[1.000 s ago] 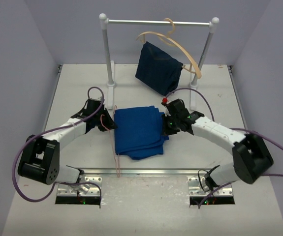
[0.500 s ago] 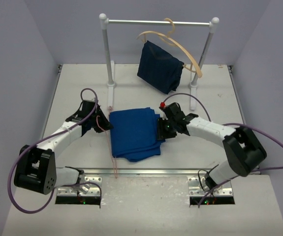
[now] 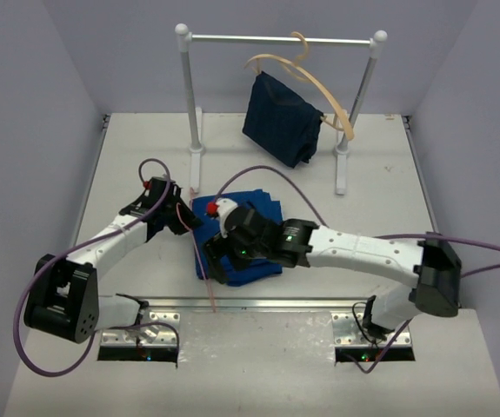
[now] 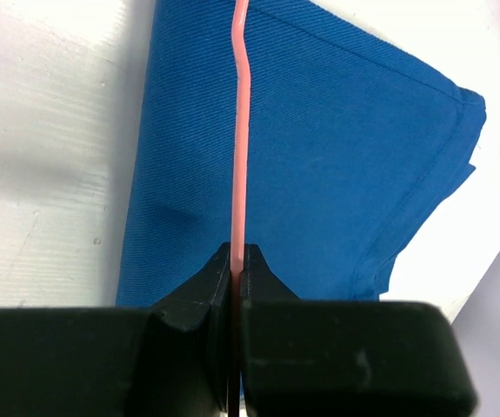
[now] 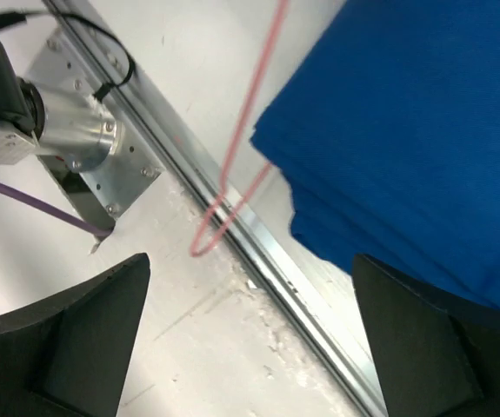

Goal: Place the trousers on the hanger
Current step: Place the trousers on the hanger, then place the hanger at the clothesline.

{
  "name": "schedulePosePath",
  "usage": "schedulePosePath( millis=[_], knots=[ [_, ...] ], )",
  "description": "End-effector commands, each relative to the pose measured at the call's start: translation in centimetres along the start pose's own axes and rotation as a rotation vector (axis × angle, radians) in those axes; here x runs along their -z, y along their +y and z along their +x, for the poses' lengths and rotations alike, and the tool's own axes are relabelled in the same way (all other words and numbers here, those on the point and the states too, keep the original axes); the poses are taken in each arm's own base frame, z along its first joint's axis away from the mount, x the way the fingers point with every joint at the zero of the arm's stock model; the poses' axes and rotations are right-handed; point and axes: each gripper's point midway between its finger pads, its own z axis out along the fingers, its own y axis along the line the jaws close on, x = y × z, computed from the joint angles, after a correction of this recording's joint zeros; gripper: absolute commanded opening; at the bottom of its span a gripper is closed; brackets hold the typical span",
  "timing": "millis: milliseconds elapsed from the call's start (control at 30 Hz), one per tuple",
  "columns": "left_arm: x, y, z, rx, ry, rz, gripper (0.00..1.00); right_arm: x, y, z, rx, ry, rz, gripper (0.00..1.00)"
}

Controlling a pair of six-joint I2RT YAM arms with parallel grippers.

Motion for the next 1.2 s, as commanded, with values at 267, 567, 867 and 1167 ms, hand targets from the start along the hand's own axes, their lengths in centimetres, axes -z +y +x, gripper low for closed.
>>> schedulePosePath(
  millis=[267,567,867,1167],
  knots=[
    [0.7,-0.7,-2.0,-0.017,-0.087,0.018,0.00,-9.7,3.1,0.6,-0.038,0.036,0.060,0.71],
    [0.9,0.7,-1.7,-0.043,-0.078,0.013,0.00,-11.7,3.7,0.6,-0.048,0.029,-0.018,0.41],
    [1.0,1.1,-1.0,-0.051,-0.069,0.052,0.00,-12.3,2.7,3.0,-0.232,0.002,-0.295,0.41],
    [1.5,1.3,-1.1,-0.062,-0.090,0.052,0.01,-10.9,5.0,1.7,-0.214,-0.103,-0.531,0.00]
  ],
)
